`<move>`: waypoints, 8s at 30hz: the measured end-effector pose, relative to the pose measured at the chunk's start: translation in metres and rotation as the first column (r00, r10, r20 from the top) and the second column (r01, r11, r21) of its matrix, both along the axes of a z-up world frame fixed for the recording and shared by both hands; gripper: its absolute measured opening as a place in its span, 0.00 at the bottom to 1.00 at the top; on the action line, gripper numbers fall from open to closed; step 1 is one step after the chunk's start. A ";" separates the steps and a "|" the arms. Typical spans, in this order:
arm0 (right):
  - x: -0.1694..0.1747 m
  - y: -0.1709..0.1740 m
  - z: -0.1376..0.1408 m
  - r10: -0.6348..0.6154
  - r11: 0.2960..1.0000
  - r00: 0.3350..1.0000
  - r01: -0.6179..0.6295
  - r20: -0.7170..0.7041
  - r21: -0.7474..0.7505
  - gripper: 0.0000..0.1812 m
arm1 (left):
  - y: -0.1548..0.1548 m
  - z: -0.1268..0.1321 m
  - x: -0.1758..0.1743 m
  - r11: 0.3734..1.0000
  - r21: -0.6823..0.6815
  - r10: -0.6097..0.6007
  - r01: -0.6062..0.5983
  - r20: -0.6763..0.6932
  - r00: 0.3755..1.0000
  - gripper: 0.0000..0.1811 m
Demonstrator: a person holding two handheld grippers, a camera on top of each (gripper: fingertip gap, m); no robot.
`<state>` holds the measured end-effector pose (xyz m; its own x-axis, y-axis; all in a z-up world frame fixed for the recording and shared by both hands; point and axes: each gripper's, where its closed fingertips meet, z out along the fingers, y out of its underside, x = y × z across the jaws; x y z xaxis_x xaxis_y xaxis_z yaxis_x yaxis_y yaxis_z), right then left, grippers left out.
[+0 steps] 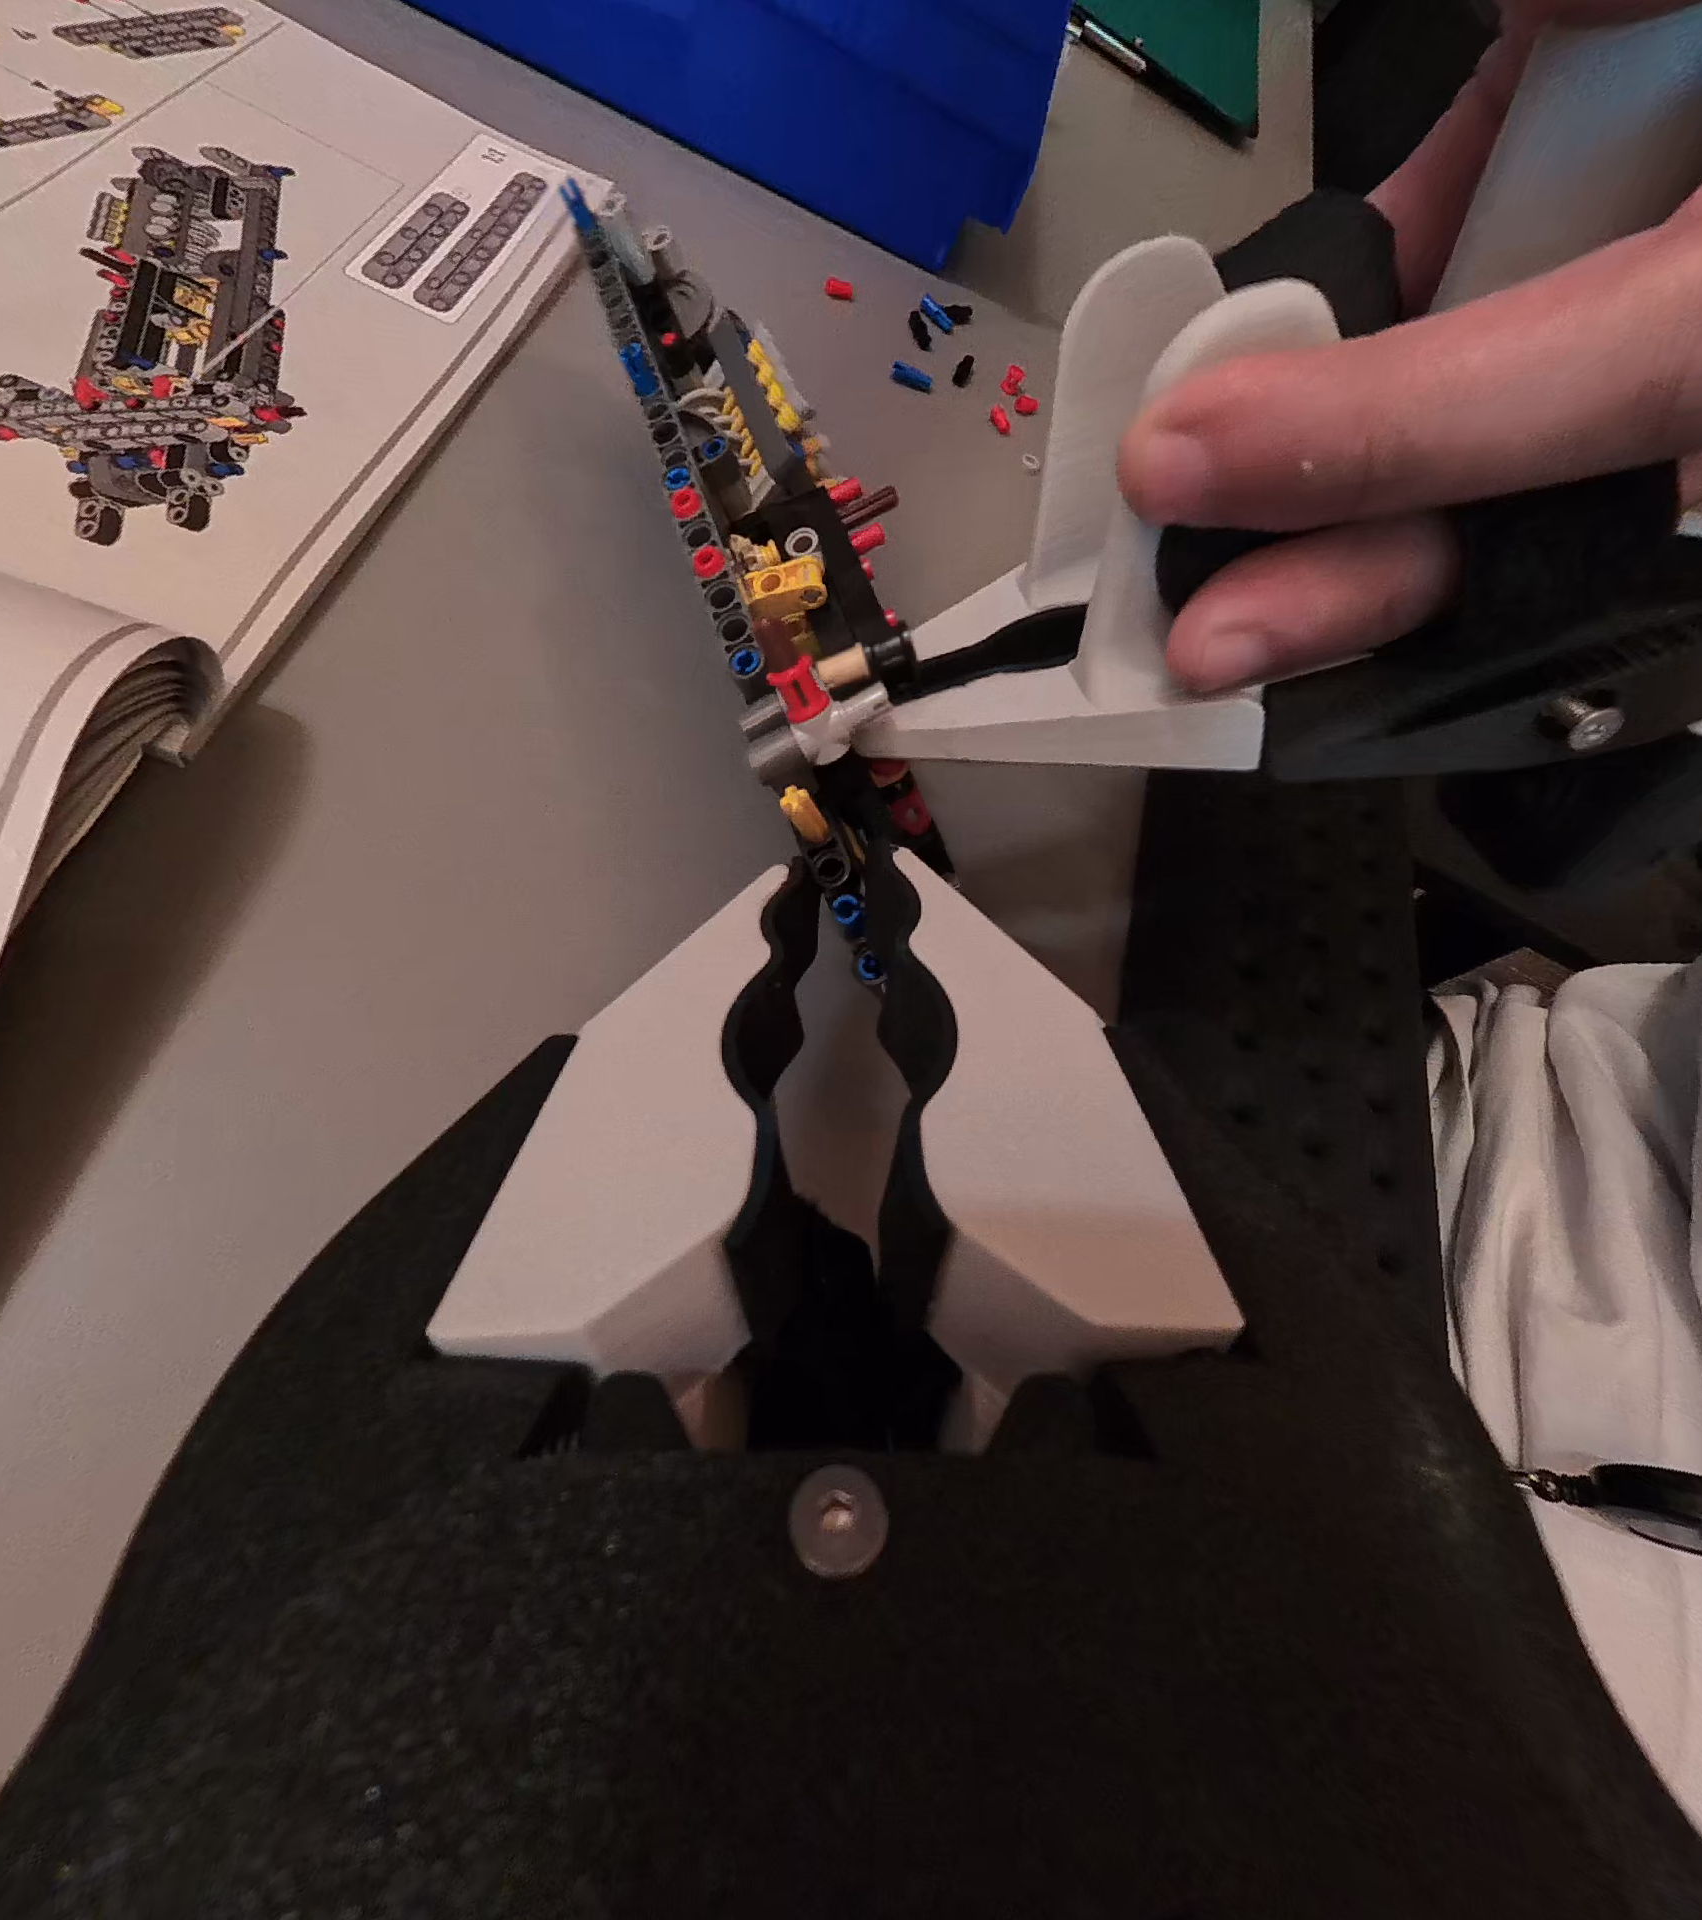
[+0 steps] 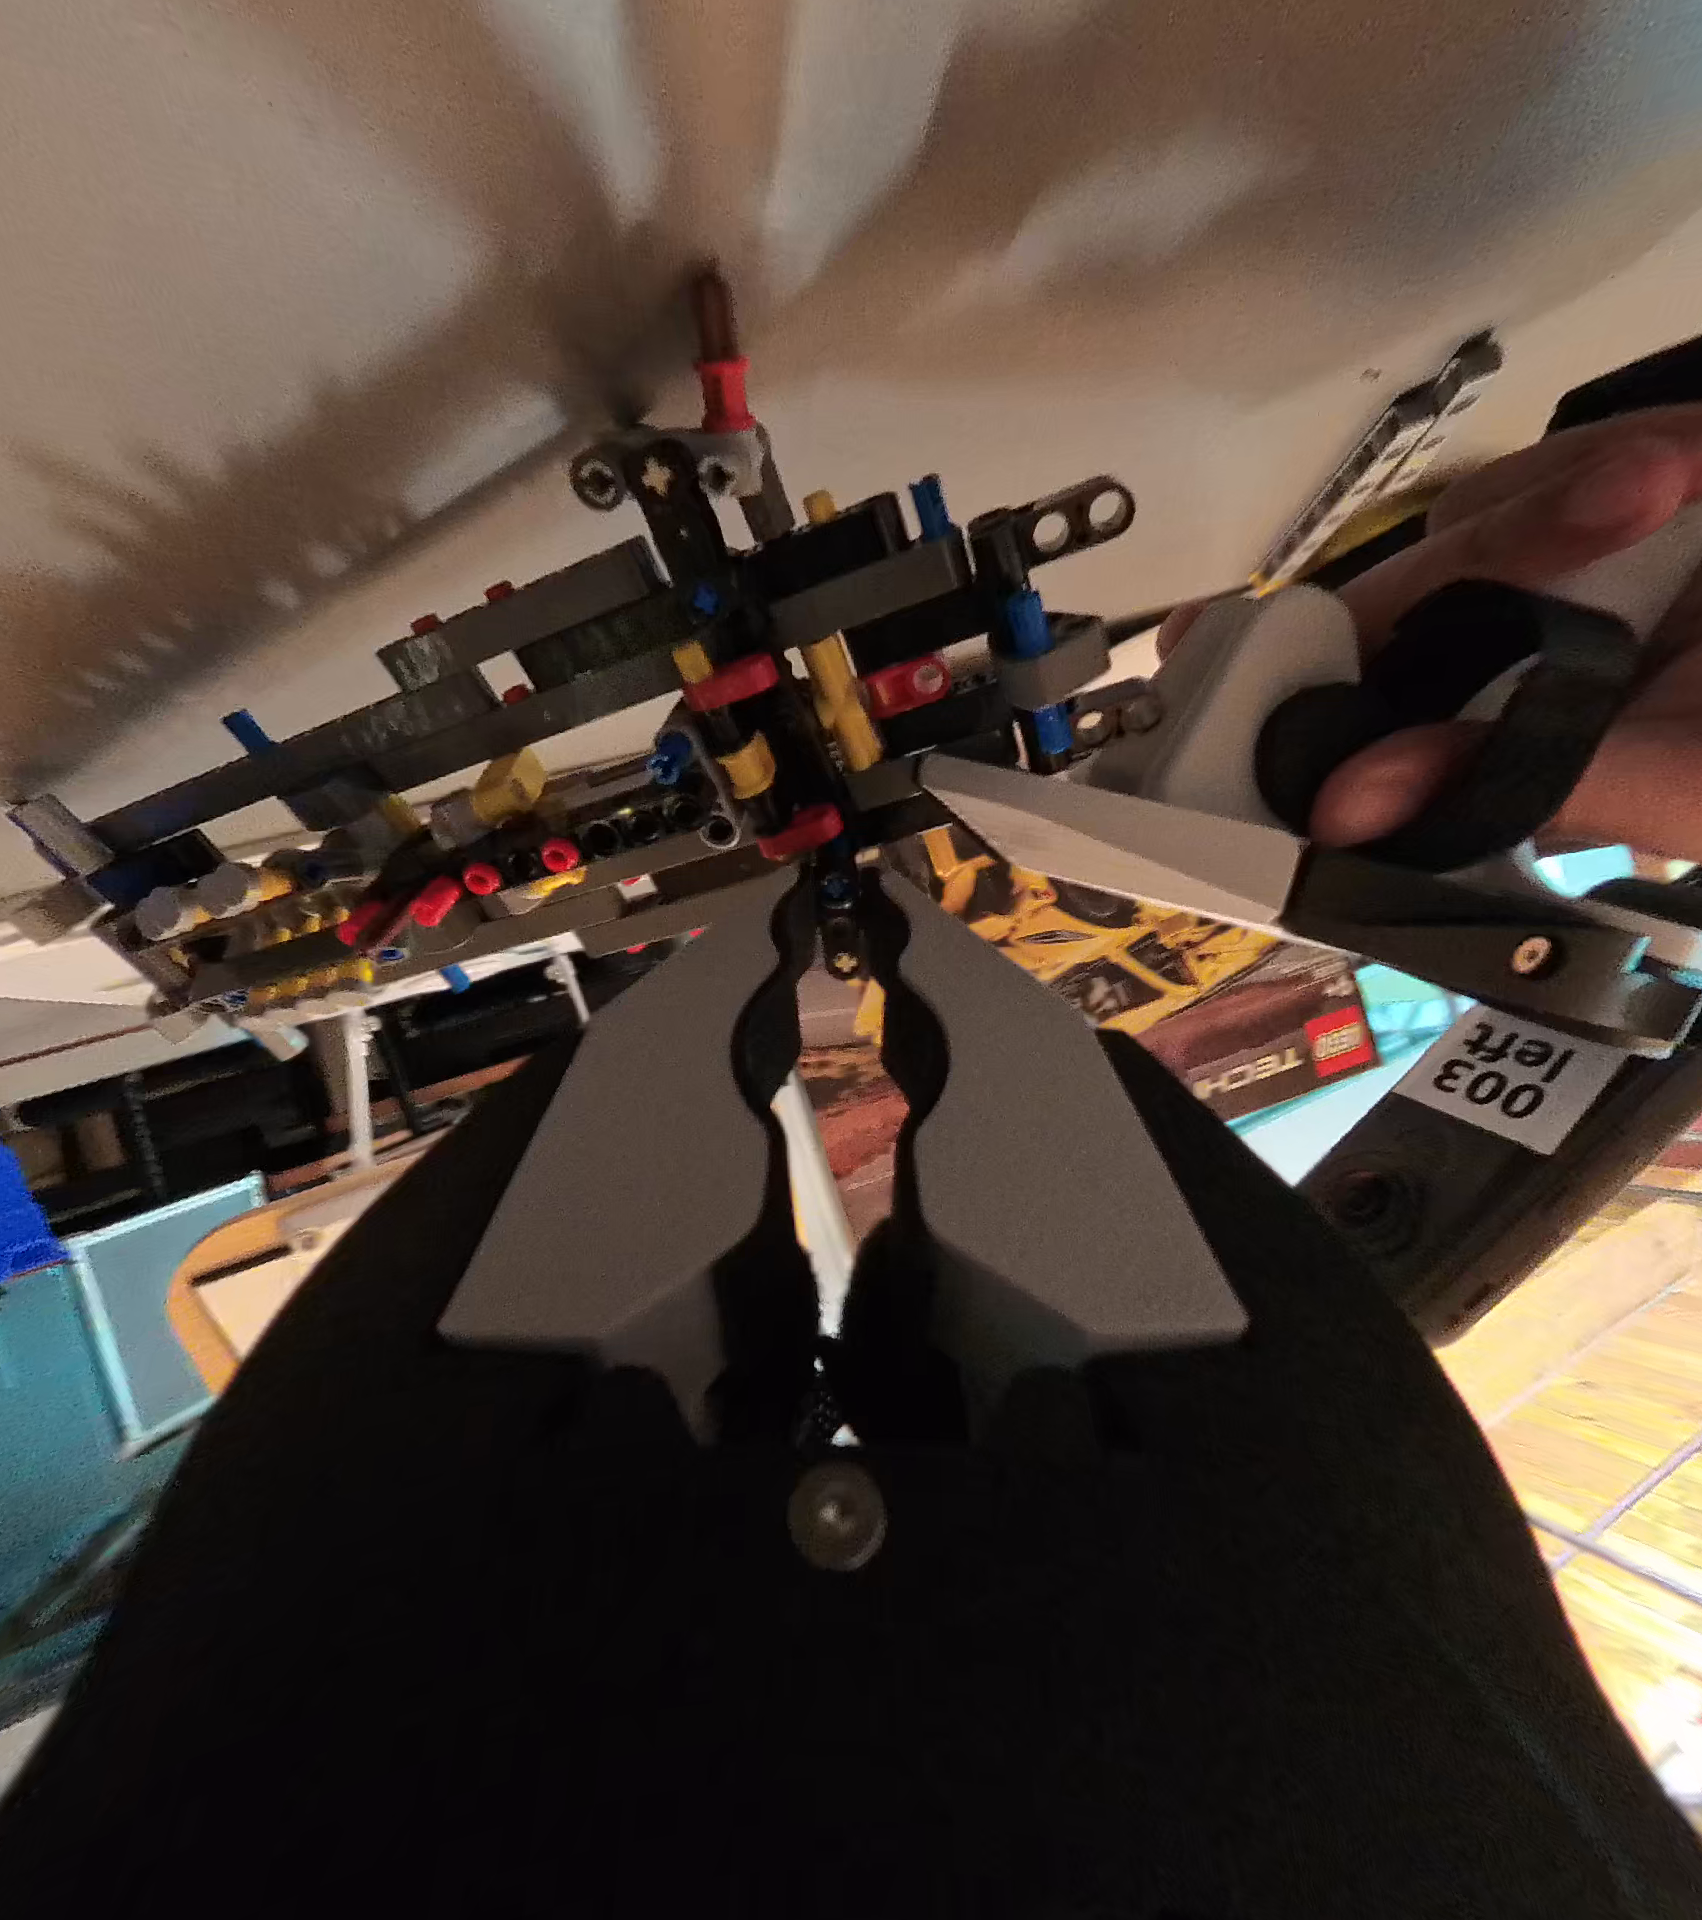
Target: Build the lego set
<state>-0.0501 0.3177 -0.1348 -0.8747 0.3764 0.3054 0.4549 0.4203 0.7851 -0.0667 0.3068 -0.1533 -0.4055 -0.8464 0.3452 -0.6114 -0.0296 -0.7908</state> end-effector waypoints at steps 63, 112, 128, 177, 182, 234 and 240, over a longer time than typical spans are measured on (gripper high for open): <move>0.072 -0.144 -0.065 -0.414 0.072 -0.898 0.127 -0.145 -0.989 0.15 | 0.029 0.012 -0.002 0.989 0.129 0.053 -0.065 0.094 0.994 0.03; 0.177 -0.118 -0.056 -0.437 0.447 0.314 0.889 -0.843 0.099 0.04 | 0.028 0.013 -0.004 0.988 0.144 0.048 -0.062 0.096 0.994 0.03; 0.179 -0.124 -0.057 -0.421 0.406 0.268 0.910 -0.867 0.084 0.05 | 0.028 0.013 -0.004 0.989 0.135 0.047 -0.060 0.095 0.994 0.03; 0.240 -0.071 -0.052 -0.487 0.384 0.257 0.921 -0.835 0.059 0.04 | 0.029 0.012 -0.005 0.992 0.116 0.042 -0.052 0.088 0.995 0.03; 0.239 -0.074 -0.053 -0.505 0.409 0.322 0.906 -0.801 0.107 0.04 | 0.029 0.013 -0.005 0.992 0.116 0.040 -0.051 0.088 0.995 0.03; 0.093 -0.045 -0.006 -0.196 0.463 0.243 0.877 -0.950 0.128 0.04 | 0.029 0.013 -0.004 0.990 0.129 0.042 -0.055 0.100 0.994 0.03; 0.105 -0.059 -0.025 -0.304 0.438 0.179 0.898 -0.936 0.029 0.04 | 0.029 0.013 -0.004 0.990 0.133 0.043 -0.057 0.103 0.994 0.03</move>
<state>0.0552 0.2583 -0.1595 0.3042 0.1724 0.9369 0.7738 -0.6183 -0.1375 -0.0704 0.3360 -0.1406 -0.3883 -0.9025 0.1864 -0.5300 0.0532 -0.8463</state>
